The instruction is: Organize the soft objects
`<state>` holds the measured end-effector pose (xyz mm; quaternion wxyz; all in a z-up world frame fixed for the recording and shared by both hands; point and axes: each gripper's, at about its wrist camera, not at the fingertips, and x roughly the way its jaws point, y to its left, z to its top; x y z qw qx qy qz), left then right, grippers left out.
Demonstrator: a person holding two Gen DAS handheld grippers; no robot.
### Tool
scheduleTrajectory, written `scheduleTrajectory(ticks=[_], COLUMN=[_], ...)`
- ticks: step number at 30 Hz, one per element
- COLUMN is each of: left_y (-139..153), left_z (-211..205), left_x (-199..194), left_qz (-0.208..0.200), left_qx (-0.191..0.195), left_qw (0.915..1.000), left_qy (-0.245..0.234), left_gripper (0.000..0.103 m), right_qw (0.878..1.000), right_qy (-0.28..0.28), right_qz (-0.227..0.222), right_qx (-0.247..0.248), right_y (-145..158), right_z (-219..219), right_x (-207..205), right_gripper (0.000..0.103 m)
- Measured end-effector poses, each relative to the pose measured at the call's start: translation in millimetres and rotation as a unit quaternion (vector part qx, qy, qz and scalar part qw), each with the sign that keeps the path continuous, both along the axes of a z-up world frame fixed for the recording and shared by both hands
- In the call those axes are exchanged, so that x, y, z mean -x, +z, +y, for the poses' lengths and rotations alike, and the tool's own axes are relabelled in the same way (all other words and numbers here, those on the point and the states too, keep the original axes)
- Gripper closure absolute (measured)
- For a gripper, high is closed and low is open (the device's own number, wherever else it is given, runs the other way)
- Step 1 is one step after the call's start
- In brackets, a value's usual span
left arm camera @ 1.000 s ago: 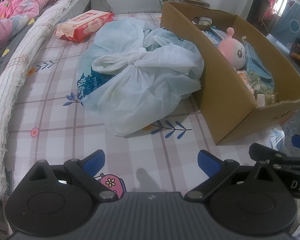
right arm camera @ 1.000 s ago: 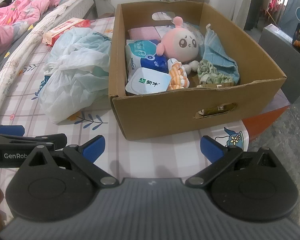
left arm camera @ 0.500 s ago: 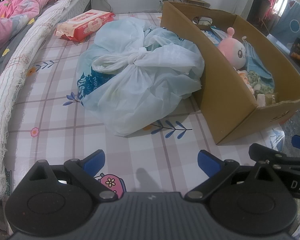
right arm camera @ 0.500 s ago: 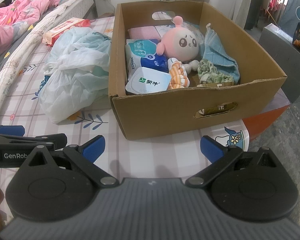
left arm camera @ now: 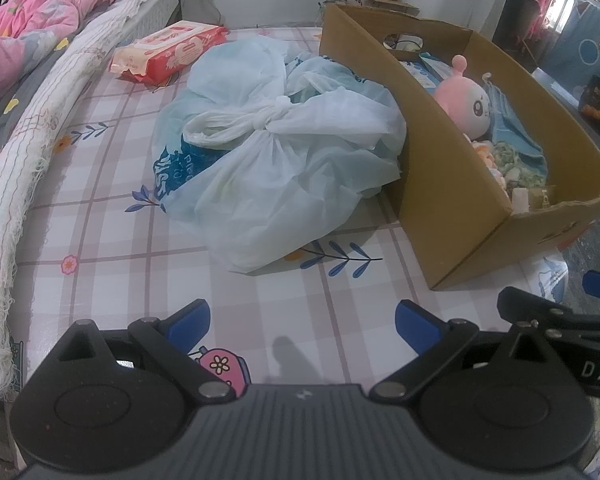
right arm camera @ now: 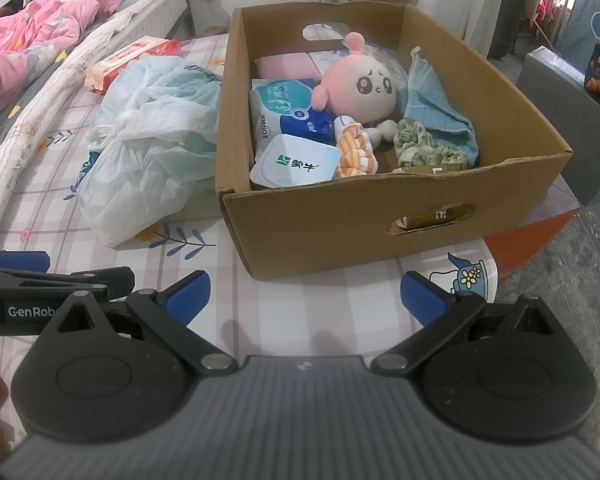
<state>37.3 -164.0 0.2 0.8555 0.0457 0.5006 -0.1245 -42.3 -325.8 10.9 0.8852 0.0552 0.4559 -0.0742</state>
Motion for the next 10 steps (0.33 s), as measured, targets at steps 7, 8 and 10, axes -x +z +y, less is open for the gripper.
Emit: scheduleTrajectory(ticks=[7, 8, 10], left_y=[0.9, 1.6, 2.3], left_z=[-1.0, -1.8, -2.4], left_x=[0.6, 0.7, 0.8], left_qz=[-0.002, -0.003, -0.003], left_qx=[-0.001, -0.001, -0.002], left_qw=[1.0, 1.0, 1.0], left_qy=[0.0, 0.0, 0.0], left_gripper=[0.004, 0.004, 0.004], right_qw=[1.0, 1.0, 1.0], right_qy=[0.001, 0.001, 0.001], right_qz=[-0.001, -0.001, -0.001], right_qx=[0.0, 0.0, 0.0], right_y=[0.1, -0.1, -0.1], right_z=[-0.3, 0.2, 0.2], right_x=[0.3, 0.6, 0.6], right_gripper=[0.001, 0.001, 0.001])
